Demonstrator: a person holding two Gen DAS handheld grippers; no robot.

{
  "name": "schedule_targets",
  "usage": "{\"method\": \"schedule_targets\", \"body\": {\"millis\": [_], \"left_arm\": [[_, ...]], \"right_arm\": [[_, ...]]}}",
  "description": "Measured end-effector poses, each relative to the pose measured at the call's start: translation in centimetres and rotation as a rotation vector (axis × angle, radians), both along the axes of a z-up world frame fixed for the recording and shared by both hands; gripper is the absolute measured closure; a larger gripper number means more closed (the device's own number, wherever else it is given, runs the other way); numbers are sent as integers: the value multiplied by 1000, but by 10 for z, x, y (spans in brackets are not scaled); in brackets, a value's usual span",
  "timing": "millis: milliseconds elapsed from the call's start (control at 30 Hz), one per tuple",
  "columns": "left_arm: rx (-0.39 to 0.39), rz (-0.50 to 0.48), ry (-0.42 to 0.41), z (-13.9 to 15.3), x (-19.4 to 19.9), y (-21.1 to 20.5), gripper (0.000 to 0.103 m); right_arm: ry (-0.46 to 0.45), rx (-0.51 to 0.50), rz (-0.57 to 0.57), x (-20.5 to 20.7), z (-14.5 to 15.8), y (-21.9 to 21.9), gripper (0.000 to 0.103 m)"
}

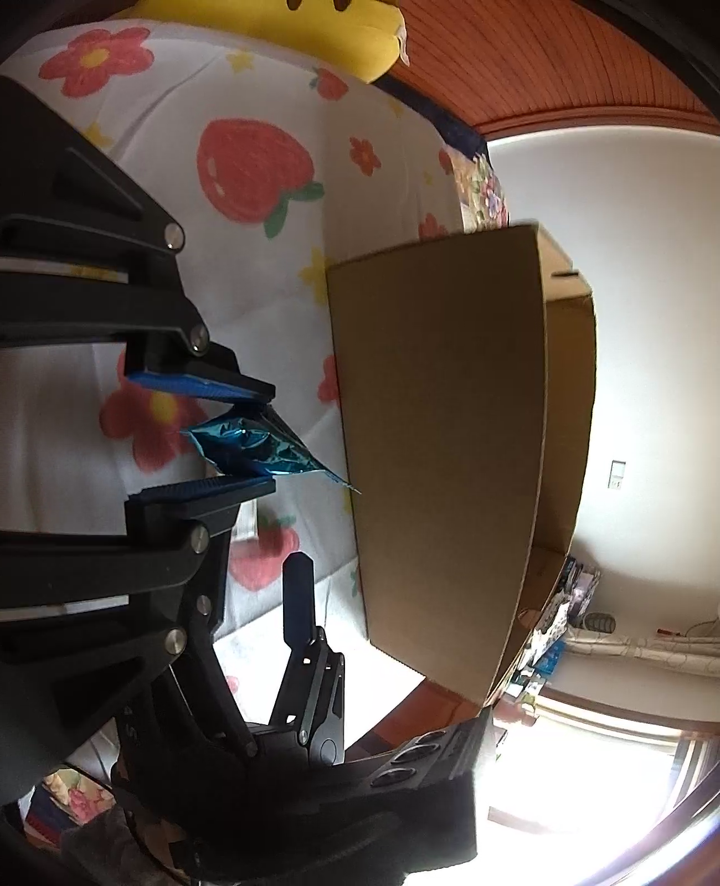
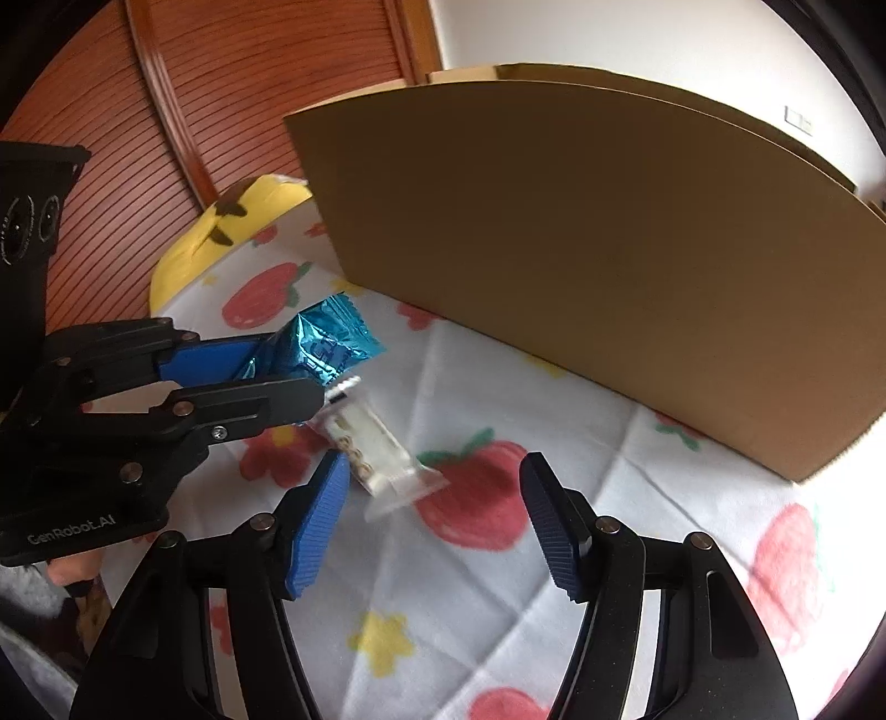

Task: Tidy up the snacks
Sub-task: 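Close the left gripper on the teal wrapper while the right grips the white packet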

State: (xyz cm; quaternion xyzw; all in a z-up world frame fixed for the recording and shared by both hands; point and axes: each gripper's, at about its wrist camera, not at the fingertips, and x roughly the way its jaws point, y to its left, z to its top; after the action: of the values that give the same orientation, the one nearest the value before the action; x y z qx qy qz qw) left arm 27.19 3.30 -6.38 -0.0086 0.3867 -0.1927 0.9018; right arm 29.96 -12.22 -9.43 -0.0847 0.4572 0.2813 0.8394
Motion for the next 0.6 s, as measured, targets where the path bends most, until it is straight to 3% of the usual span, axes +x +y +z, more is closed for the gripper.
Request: {"method": "schedule_targets", "body": {"millis": [367,500,600], "left_arm": [[1,48,-4,-2,4,19,79],[4,56,-4,-3,1,20,79],[2,62,-2,-3,-3,21,79]], "right_arm": [[-1,-43,59,6,-6,21,40],[-8,-59,73,3,-6,23,48],[-27,-94,79,-1,-6,24,63]]}}
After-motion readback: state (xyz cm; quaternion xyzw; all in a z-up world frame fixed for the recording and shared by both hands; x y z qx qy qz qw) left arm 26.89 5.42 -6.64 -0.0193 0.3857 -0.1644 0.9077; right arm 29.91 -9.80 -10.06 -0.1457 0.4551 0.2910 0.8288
